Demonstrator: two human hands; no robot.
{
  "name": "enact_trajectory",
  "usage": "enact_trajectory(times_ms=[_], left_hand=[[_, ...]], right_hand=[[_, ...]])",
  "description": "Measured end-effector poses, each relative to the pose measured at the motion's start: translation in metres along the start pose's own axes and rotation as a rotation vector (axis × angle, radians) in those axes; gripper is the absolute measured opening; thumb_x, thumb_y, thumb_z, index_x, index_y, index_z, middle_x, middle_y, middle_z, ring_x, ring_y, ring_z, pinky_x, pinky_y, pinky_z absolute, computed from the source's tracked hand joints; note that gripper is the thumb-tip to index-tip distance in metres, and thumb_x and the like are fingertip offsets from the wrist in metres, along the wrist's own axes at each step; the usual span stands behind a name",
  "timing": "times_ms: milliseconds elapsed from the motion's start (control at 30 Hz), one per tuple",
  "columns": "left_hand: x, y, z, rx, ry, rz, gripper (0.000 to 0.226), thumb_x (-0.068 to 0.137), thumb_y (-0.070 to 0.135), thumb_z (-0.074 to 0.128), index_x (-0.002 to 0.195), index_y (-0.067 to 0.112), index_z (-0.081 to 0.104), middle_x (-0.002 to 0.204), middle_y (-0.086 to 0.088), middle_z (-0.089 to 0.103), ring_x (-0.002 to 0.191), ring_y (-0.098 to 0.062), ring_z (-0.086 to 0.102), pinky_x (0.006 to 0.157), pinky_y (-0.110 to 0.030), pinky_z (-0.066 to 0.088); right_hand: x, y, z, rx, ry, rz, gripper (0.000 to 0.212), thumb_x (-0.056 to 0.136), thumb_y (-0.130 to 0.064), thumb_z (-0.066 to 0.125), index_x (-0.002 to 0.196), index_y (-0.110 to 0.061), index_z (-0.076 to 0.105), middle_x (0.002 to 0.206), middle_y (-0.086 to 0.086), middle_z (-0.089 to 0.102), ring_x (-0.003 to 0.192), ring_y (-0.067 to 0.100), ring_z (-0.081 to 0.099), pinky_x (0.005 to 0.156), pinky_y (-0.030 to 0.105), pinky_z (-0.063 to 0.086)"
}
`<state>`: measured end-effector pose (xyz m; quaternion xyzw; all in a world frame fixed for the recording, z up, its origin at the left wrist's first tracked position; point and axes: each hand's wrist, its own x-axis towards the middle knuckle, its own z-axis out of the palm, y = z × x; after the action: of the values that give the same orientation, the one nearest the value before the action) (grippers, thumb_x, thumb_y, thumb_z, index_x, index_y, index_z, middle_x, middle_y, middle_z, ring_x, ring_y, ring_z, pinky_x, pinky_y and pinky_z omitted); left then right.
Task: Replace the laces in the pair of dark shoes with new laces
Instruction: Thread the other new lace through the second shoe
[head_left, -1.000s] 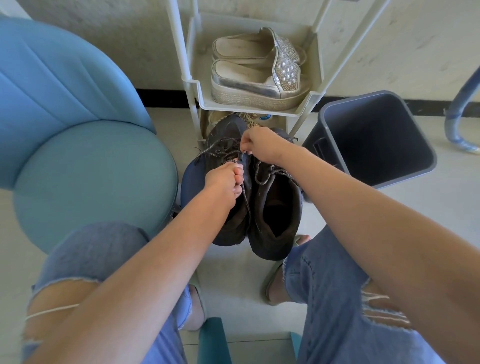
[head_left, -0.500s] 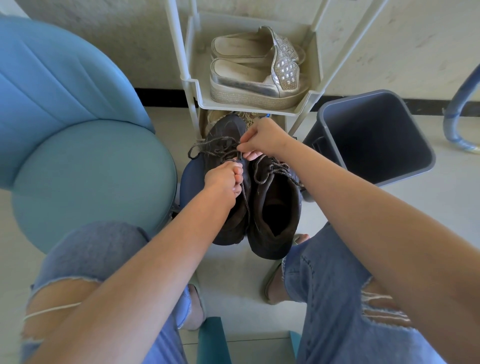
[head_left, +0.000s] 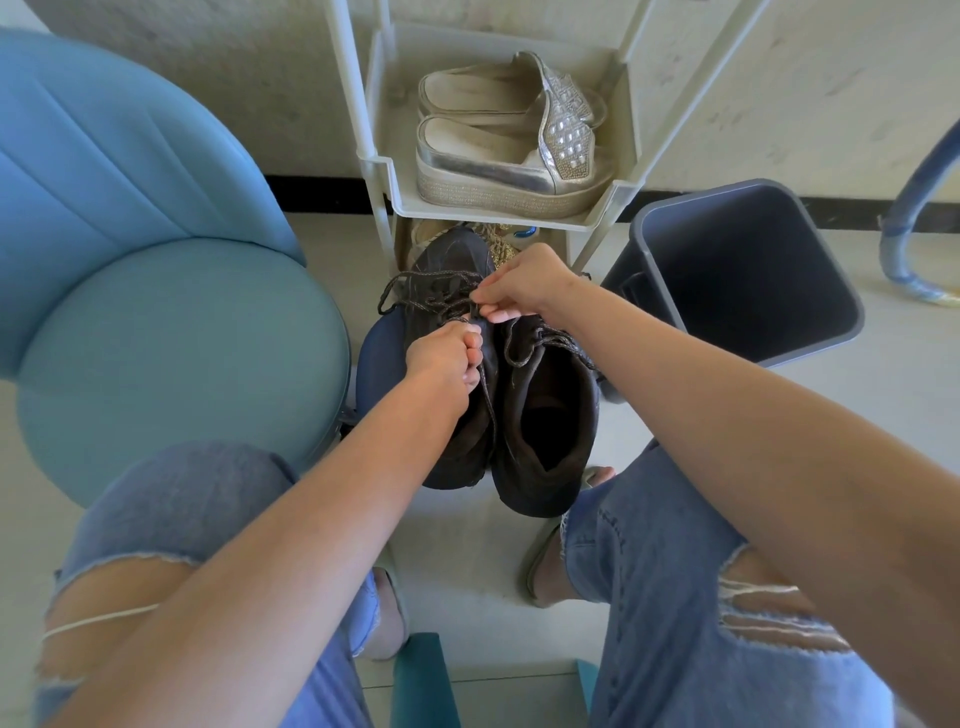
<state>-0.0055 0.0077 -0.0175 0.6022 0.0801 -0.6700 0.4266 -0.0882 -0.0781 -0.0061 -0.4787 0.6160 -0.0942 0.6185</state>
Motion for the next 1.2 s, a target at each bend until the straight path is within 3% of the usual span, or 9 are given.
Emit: enact_trajectory(times_ms=[167, 367, 600, 800, 900, 967, 1067, 1200], left_hand=[[-0.001, -0.001, 0.000, -0.003, 0.008, 0.012, 0.027, 0.101, 0.008, 0.034, 0.078, 0.012, 0.049, 0.028, 0.009, 0.036, 0.019, -0.002, 0.032, 0.023, -0.012, 0.013], [-0.001, -0.001, -0.002, -0.005, -0.003, 0.020, 0.025, 0.100, 0.008, 0.037, 0.079, 0.011, 0.050, 0.028, 0.008, 0.038, 0.020, -0.002, 0.034, 0.024, -0.011, 0.015], [0.000, -0.004, 0.000, 0.089, 0.046, -0.006, 0.030, 0.101, 0.019, 0.040, 0.072, 0.022, 0.048, 0.030, 0.010, 0.037, 0.023, -0.002, 0.031, 0.026, -0.012, 0.016], [0.006, -0.008, 0.009, 0.074, 0.144, -0.008, 0.030, 0.095, 0.020, 0.056, 0.065, 0.017, 0.048, 0.024, 0.010, 0.030, 0.018, -0.004, 0.023, 0.028, -0.009, 0.012], [0.010, -0.007, 0.009, 0.019, 0.119, -0.025, 0.015, 0.097, 0.018, 0.052, 0.084, 0.014, 0.060, 0.027, 0.010, 0.031, 0.020, -0.004, 0.023, 0.028, -0.011, 0.012], [0.012, -0.007, 0.008, 0.005, 0.111, -0.019, 0.017, 0.098, 0.016, 0.047, 0.098, 0.011, 0.063, 0.031, 0.010, 0.032, 0.023, -0.003, 0.024, 0.027, -0.013, 0.014], [0.013, -0.011, 0.008, 0.023, 0.159, 0.002, 0.027, 0.092, 0.015, 0.060, 0.066, 0.013, 0.054, 0.025, 0.010, 0.031, 0.018, -0.005, 0.022, 0.026, -0.010, 0.015], [0.015, -0.012, 0.008, 0.040, 0.178, 0.019, 0.036, 0.092, 0.016, 0.061, 0.058, 0.013, 0.049, 0.024, 0.009, 0.031, 0.017, -0.006, 0.022, 0.026, -0.009, 0.016]], right_hand=[[-0.001, 0.000, -0.003, 0.024, -0.003, -0.009, 0.029, 0.079, 0.010, 0.070, 0.105, 0.019, 0.061, 0.060, 0.013, 0.061, 0.043, 0.011, 0.058, 0.051, 0.021, 0.057], [0.001, 0.000, -0.003, 0.038, -0.017, 0.030, 0.029, 0.079, 0.011, 0.069, 0.105, 0.019, 0.061, 0.043, 0.006, 0.060, 0.044, 0.011, 0.057, 0.053, 0.022, 0.056], [0.000, -0.001, -0.006, 0.011, -0.046, 0.033, 0.028, 0.080, 0.014, 0.066, 0.107, 0.020, 0.061, 0.046, 0.008, 0.060, 0.049, 0.013, 0.058, 0.053, 0.021, 0.057], [-0.002, -0.002, -0.005, -0.035, -0.034, -0.003, 0.028, 0.080, 0.014, 0.066, 0.107, 0.020, 0.061, 0.048, 0.005, 0.062, 0.045, 0.010, 0.059, 0.058, 0.024, 0.057], [-0.002, -0.004, -0.007, -0.044, -0.037, -0.010, 0.028, 0.080, 0.013, 0.066, 0.107, 0.019, 0.061, 0.047, 0.005, 0.062, 0.042, 0.009, 0.058, 0.058, 0.023, 0.057], [-0.003, -0.005, -0.007, -0.080, -0.023, -0.028, 0.029, 0.080, 0.012, 0.066, 0.108, 0.019, 0.061, 0.058, 0.012, 0.062, 0.045, 0.012, 0.059, 0.064, 0.026, 0.057], [-0.003, -0.005, -0.006, -0.135, -0.043, -0.033, 0.029, 0.081, 0.011, 0.066, 0.109, 0.020, 0.061, 0.070, 0.016, 0.061, 0.056, 0.017, 0.060, 0.075, 0.031, 0.056], [-0.001, -0.004, -0.006, -0.164, -0.050, -0.057, 0.032, 0.081, 0.012, 0.065, 0.110, 0.023, 0.058, 0.073, 0.017, 0.059, 0.058, 0.017, 0.059, 0.080, 0.033, 0.055]])
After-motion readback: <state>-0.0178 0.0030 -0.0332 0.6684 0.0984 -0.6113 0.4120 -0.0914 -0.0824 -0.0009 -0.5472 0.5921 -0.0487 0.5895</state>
